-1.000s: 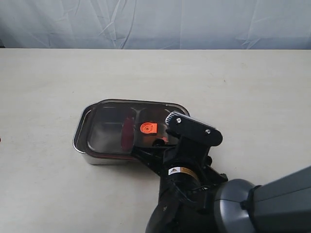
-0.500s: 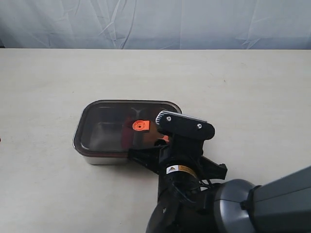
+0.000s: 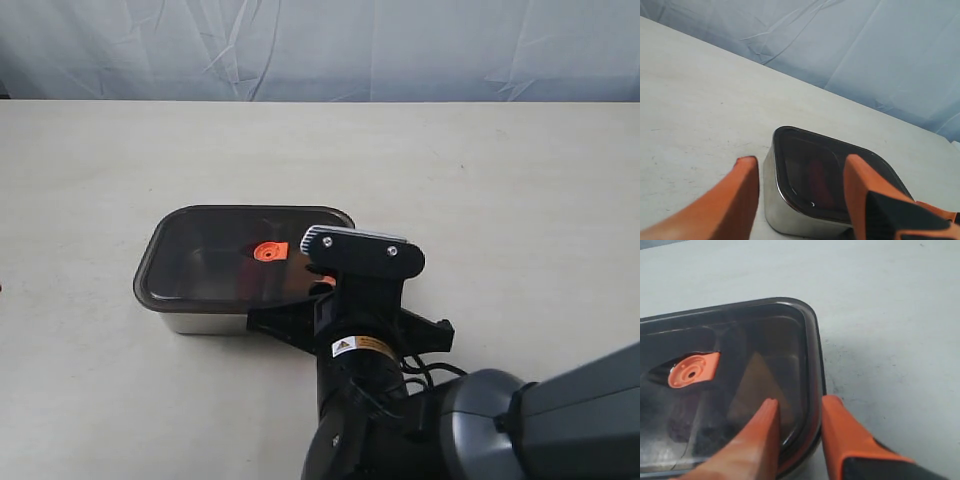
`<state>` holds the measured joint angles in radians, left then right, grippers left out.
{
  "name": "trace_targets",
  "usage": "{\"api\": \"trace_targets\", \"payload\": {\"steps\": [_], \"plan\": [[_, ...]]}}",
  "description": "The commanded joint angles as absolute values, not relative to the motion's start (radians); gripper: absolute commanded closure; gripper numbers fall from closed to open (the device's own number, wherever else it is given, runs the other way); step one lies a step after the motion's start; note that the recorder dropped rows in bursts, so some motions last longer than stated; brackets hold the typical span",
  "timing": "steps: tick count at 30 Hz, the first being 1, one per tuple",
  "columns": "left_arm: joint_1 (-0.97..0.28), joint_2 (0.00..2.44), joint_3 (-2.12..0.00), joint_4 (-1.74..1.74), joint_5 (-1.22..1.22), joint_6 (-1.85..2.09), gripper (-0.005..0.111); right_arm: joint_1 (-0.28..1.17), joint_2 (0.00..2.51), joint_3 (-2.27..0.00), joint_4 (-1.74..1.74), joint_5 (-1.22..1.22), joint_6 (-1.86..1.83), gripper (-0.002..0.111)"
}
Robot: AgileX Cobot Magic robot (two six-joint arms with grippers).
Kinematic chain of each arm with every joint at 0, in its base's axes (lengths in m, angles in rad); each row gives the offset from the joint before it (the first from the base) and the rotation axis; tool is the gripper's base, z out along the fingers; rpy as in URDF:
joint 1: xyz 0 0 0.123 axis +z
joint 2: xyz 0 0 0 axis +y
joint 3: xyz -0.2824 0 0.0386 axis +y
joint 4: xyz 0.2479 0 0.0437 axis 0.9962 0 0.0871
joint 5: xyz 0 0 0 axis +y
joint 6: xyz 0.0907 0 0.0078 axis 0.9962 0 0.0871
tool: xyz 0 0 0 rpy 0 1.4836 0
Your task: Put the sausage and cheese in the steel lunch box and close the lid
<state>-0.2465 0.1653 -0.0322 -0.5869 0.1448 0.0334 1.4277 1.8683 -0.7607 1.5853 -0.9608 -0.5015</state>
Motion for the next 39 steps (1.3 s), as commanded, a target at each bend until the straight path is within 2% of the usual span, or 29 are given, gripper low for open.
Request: {"api": "trace_targets", "payload": {"steps": [1, 24, 26, 30, 32, 35, 38, 39], "plan": [[-0.251, 0.167, -0.03, -0.585, 0.136, 0.038, 0.056, 1.43, 1.867, -0.763, 1.562, -0.952, -0.508, 0.08], [-0.251, 0.167, -0.03, -0.581, 0.136, 0.038, 0.057, 1.446, 1.846, -0.759, 1.744, -1.012, -0.718, 0.08], [-0.251, 0.167, -0.03, -0.573, 0.137, 0.038, 0.063, 1.464, 1.826, -0.754, 1.744, -1.049, -0.745, 0.08], [-0.251, 0.167, -0.03, -0.563, 0.141, 0.038, 0.086, 1.511, 1.772, -0.754, 1.744, -1.18, -0.792, 0.085], [-0.251, 0.167, -0.03, -0.563, 0.141, 0.038, 0.094, 1.526, 1.747, -0.754, 1.744, -1.221, -0.823, 0.088], [-0.251, 0.167, -0.03, -0.574, 0.145, 0.038, 0.101, 1.525, 1.709, -0.754, 1.744, -1.214, -0.872, 0.094], [-0.251, 0.167, -0.041, -0.622, 0.163, 0.038, 0.107, 1.512, 1.682, -0.754, 1.744, -1.173, -0.93, 0.109], [-0.251, 0.167, -0.049, -0.634, 0.172, 0.048, 0.107, 1.503, 1.677, -0.754, 1.744, -1.134, -0.956, 0.109]]}}
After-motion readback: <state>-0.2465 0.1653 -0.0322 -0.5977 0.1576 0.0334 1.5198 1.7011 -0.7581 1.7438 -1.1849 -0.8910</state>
